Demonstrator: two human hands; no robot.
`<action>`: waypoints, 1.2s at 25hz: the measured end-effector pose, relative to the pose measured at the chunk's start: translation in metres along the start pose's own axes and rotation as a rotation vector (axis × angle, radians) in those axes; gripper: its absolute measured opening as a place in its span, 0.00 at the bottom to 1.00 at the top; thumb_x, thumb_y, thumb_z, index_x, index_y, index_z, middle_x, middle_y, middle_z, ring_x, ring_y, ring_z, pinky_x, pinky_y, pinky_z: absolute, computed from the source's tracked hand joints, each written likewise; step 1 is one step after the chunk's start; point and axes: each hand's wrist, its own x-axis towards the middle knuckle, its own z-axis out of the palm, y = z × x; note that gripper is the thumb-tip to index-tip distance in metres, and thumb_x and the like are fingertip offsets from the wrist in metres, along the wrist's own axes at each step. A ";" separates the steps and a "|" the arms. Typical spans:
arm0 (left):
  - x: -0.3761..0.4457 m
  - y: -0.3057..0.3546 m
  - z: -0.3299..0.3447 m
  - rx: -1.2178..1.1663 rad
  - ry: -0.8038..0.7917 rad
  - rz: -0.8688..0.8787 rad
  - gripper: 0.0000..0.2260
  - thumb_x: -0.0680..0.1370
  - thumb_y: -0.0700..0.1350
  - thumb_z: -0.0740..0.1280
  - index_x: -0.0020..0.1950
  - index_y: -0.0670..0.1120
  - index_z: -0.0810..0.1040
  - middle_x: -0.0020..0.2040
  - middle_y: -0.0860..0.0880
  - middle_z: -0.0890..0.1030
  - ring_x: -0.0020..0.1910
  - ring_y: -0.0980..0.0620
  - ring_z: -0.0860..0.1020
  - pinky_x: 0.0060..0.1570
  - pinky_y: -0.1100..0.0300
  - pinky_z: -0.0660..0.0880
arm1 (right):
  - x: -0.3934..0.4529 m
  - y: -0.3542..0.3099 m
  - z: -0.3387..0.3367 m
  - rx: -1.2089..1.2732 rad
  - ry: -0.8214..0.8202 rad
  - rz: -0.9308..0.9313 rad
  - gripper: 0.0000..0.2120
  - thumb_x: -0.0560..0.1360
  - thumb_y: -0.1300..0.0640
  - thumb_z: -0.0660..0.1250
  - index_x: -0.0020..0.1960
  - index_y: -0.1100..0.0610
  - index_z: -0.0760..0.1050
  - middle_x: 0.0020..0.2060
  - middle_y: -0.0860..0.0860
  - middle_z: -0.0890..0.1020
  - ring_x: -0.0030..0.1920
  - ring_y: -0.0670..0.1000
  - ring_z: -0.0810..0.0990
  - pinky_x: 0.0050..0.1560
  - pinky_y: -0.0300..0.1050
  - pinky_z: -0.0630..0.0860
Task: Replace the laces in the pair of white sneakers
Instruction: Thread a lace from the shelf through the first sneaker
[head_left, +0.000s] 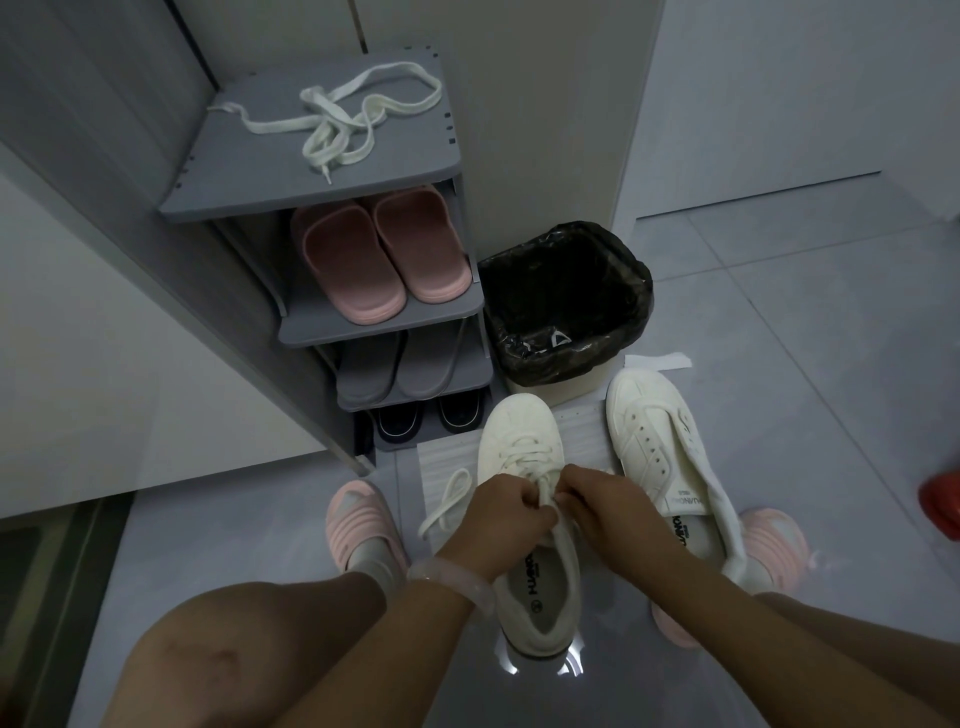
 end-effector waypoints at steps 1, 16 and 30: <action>0.000 0.000 0.000 -0.004 0.001 0.004 0.16 0.74 0.41 0.65 0.28 0.46 0.65 0.28 0.51 0.66 0.28 0.58 0.65 0.29 0.68 0.61 | 0.001 0.000 -0.001 -0.036 -0.018 0.001 0.09 0.78 0.58 0.58 0.40 0.55 0.67 0.29 0.44 0.69 0.30 0.41 0.66 0.32 0.34 0.62; 0.007 -0.011 -0.006 0.120 0.002 0.201 0.11 0.74 0.35 0.60 0.32 0.42 0.71 0.29 0.50 0.68 0.30 0.58 0.66 0.33 0.69 0.63 | -0.018 -0.027 0.024 -0.415 0.047 0.067 0.23 0.43 0.63 0.79 0.37 0.59 0.78 0.28 0.53 0.77 0.27 0.50 0.76 0.23 0.38 0.70; -0.001 0.012 -0.046 -0.090 0.484 0.251 0.07 0.77 0.36 0.62 0.41 0.43 0.78 0.40 0.48 0.75 0.40 0.56 0.73 0.45 0.63 0.67 | -0.006 -0.016 -0.001 -0.335 0.019 0.101 0.18 0.68 0.41 0.56 0.46 0.46 0.82 0.55 0.55 0.81 0.56 0.62 0.80 0.47 0.60 0.76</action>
